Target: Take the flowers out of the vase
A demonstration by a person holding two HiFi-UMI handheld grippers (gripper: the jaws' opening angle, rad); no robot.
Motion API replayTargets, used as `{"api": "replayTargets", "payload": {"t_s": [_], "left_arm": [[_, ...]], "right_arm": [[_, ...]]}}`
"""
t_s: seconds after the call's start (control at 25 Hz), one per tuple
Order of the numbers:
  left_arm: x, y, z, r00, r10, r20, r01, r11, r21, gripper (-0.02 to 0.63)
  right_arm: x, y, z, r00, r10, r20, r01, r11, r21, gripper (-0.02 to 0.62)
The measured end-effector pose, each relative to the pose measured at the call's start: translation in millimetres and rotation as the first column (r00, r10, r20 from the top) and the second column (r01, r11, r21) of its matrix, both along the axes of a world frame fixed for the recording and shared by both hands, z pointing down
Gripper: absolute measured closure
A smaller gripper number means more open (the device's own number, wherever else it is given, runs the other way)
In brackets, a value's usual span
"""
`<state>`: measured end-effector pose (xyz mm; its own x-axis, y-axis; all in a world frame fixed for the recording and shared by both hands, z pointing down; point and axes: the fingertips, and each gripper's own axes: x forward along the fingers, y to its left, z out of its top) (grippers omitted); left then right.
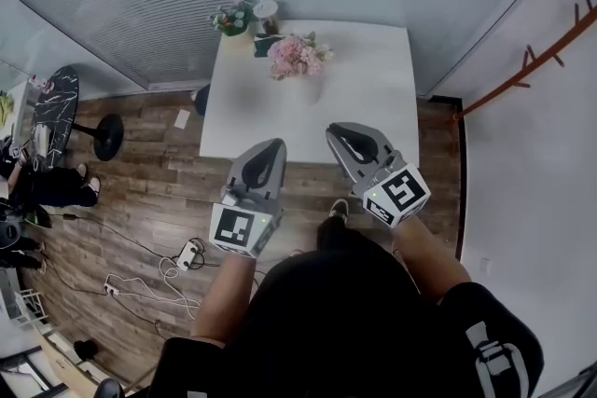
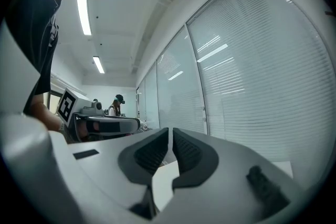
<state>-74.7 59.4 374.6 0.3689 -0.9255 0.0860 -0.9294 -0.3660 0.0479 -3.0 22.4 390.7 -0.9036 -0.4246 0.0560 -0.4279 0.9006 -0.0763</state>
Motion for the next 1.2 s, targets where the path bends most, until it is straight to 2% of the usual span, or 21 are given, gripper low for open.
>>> {"api": "replayTargets", "payload": {"t_s": [0.44, 0.72, 0.88, 1.2], "left_arm": [[19.4, -54.7, 2.5, 0.998, -0.044, 0.047, 0.045, 0.999, -0.027, 0.594], [20.5, -74.6, 3.8, 0.998, -0.059, 0.035, 0.060, 0.998, -0.025, 0.593], [14.8, -86.6, 5.7, 0.997, -0.049, 0.052, 0.050, 0.998, -0.026, 0.593], [-0.2, -121.9, 7.1, 0.999, 0.011, 0.040, -0.011, 1.000, -0.004, 0.594]], "right_arm": [[24.6, -67.2, 9.3, 1.000, -0.005, 0.004, 0.005, 1.000, -0.025, 0.574], [29.0, -86.8, 12.5, 1.000, 0.008, -0.001, -0.008, 0.999, -0.034, 0.572], [25.9, -99.7, 17.4, 1.000, 0.028, -0.006, -0.028, 0.999, -0.035, 0.571], [10.8, -123.1, 18.1, 0.995, 0.086, -0.048, -0.087, 0.996, -0.019, 0.551]]}}
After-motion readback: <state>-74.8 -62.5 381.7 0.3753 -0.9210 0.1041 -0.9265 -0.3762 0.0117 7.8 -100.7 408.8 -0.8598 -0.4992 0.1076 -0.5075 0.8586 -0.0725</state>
